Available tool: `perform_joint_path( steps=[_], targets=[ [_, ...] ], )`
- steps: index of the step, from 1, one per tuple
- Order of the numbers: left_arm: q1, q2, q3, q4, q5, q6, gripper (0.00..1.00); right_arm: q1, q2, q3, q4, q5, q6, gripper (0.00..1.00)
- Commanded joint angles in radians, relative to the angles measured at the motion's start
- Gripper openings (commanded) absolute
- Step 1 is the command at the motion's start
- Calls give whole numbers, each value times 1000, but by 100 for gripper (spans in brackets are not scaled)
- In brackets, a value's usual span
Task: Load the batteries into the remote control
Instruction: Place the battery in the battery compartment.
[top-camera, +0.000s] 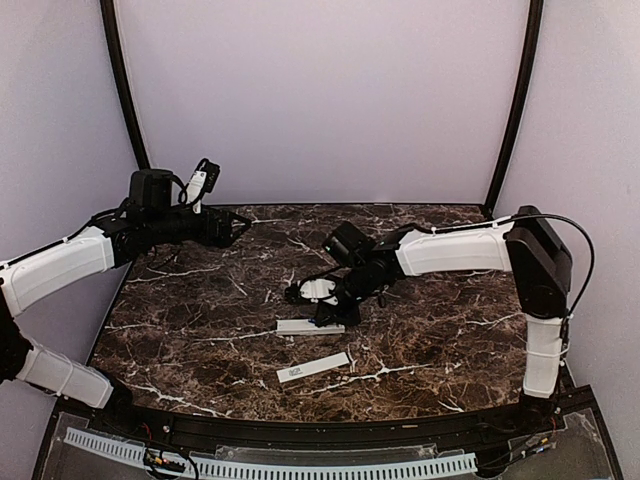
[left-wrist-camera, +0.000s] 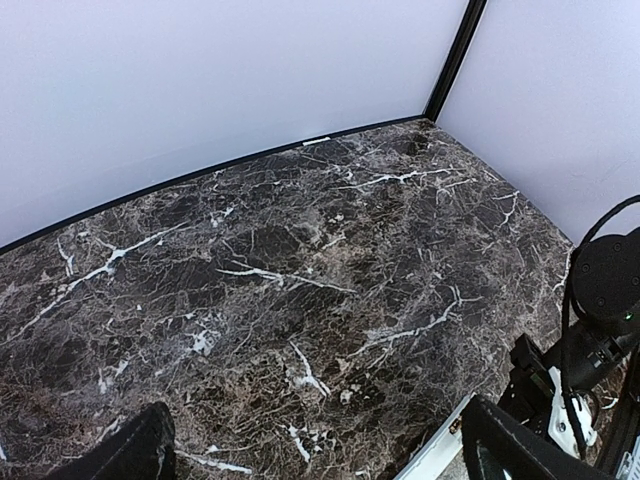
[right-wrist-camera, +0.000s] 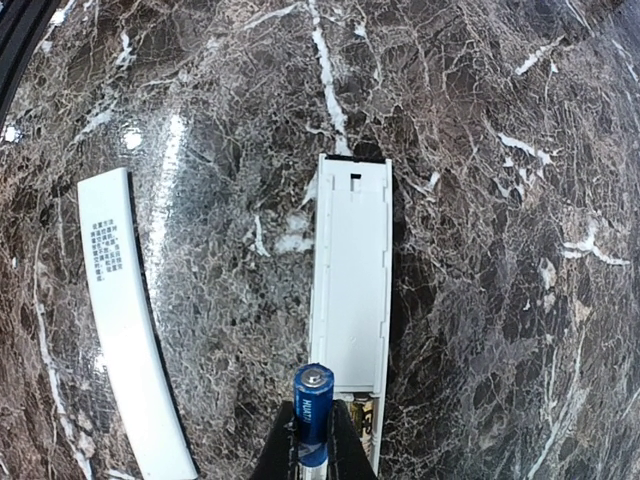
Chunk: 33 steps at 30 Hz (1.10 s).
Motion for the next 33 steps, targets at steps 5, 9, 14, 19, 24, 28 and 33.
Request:
perform_joint_path(
  steps=[5, 9, 14, 19, 24, 28, 33],
  targets=[
    [5, 2, 1, 3, 3, 6, 99, -27, 30, -12, 15, 8, -22, 0],
    [5, 2, 0, 1, 2, 8, 99, -31, 39, -10, 10, 23, -28, 0],
    [5, 2, 1, 0, 2, 9, 99, -33, 47, -10, 0, 21, -31, 0],
    [5, 2, 1, 0, -1, 10, 99, -33, 52, -18, -4, 36, -32, 0],
    [5, 2, 1, -1, 2, 10, 99, -34, 56, -21, -8, 54, -37, 0],
    [5, 0, 2, -2, 1, 11, 99, -35, 59, -21, -16, 66, -40, 0],
    [5, 0, 3, -4, 1, 11, 99, -37, 60, -19, -32, 78, -46, 3]
  ],
)
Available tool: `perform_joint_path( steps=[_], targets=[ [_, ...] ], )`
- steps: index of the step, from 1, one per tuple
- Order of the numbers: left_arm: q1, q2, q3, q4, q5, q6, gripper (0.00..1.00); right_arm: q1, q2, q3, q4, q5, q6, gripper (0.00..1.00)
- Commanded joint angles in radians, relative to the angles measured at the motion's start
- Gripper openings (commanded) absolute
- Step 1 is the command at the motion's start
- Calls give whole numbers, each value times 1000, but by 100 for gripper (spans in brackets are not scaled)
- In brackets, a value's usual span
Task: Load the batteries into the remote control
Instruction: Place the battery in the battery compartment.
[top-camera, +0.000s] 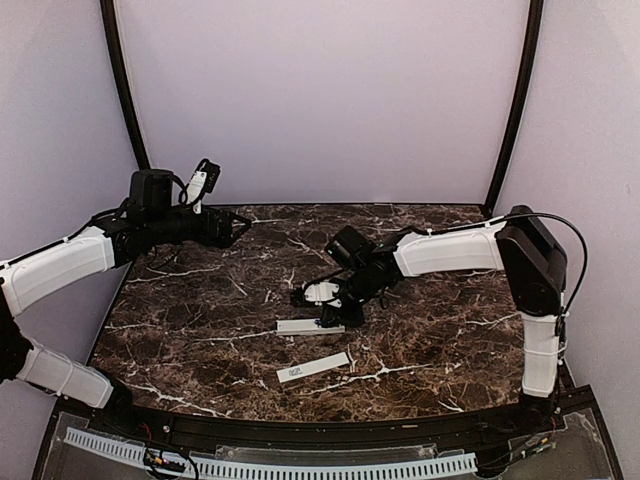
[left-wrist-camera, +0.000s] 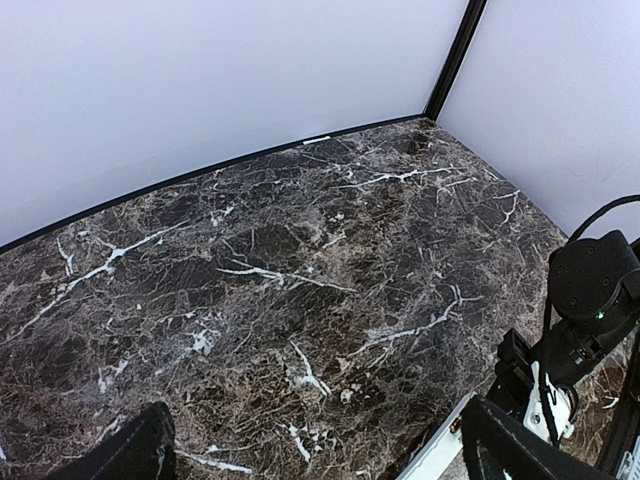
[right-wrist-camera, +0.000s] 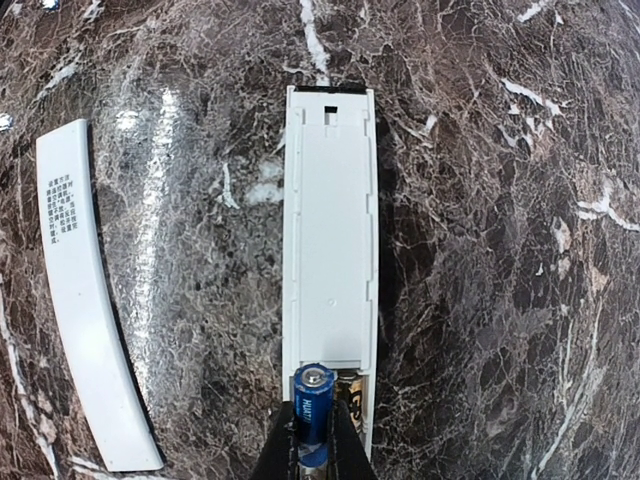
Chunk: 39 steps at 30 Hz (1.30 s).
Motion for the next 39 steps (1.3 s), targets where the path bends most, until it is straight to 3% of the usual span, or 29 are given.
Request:
perform_joint_path(
  steps=[1, 12, 22, 24, 28, 32, 39],
  targets=[
    [5, -3, 3, -3, 3, 11, 99, -10, 24, -9, -32, 36, -19, 4],
    [5, -2, 2, -5, 6, 10, 99, -12, 22, 6, -71, 41, -29, 15],
    [5, -4, 1, -3, 10, 11, 99, -13, -1, 52, -72, 40, -10, 18],
    [5, -5, 1, -3, 11, 12, 99, -13, -5, 55, -65, 38, -10, 17],
    [5, -7, 1, -5, 11, 12, 99, -13, 1, 56, -75, 30, -25, 4],
    [5, -8, 1, -5, 9, 13, 99, -13, 14, 65, -114, 9, -33, 9],
    [5, -8, 1, -5, 14, 12, 99, -13, -7, 86, -120, 11, 0, 9]
  ],
)
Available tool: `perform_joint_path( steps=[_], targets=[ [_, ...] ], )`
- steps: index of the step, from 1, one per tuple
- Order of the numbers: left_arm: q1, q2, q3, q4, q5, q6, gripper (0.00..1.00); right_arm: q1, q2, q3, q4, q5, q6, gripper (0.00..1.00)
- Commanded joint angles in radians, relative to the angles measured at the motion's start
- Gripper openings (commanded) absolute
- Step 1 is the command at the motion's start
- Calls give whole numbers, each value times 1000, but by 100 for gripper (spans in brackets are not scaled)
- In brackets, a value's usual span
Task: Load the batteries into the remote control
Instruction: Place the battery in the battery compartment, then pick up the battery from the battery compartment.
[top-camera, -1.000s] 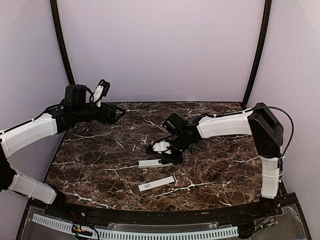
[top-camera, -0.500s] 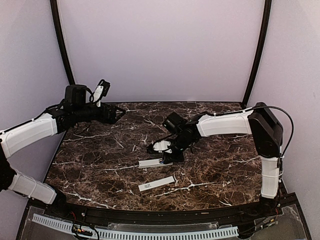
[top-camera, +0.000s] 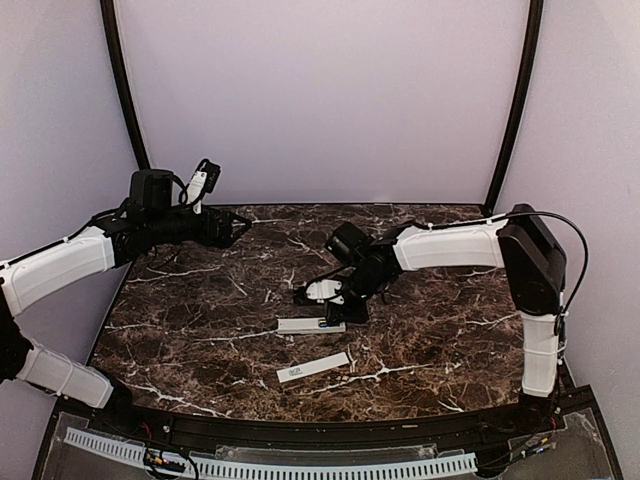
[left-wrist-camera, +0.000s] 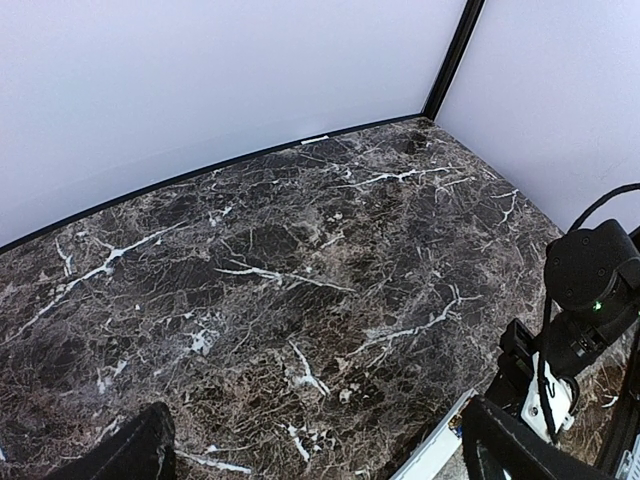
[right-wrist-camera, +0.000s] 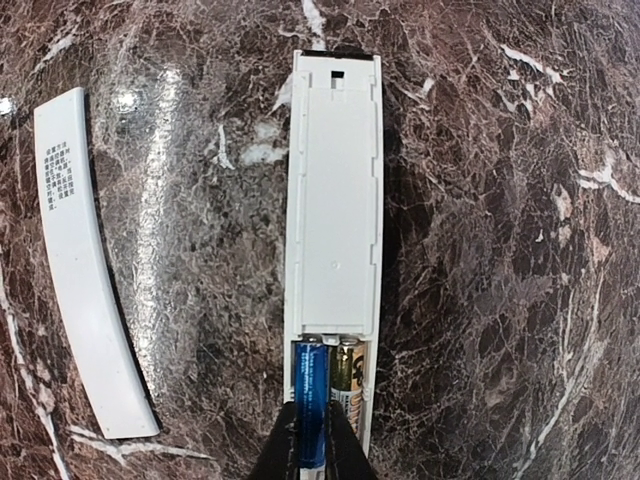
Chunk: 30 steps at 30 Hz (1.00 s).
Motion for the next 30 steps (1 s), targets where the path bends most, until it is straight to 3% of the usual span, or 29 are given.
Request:
perform_joint_path(
  steps=[1, 13, 30],
  targets=[
    [5, -8, 1, -5, 11, 10, 99, -4, -14, 43, -21, -17, 28, 10],
    [5, -10, -1, -3, 17, 7, 99, -6, 23, 89, -189, 56, 17, 24],
    [5, -7, -2, 1, 28, 5, 99, 14, 69, 95, -175, 122, -21, 17]
  ],
)
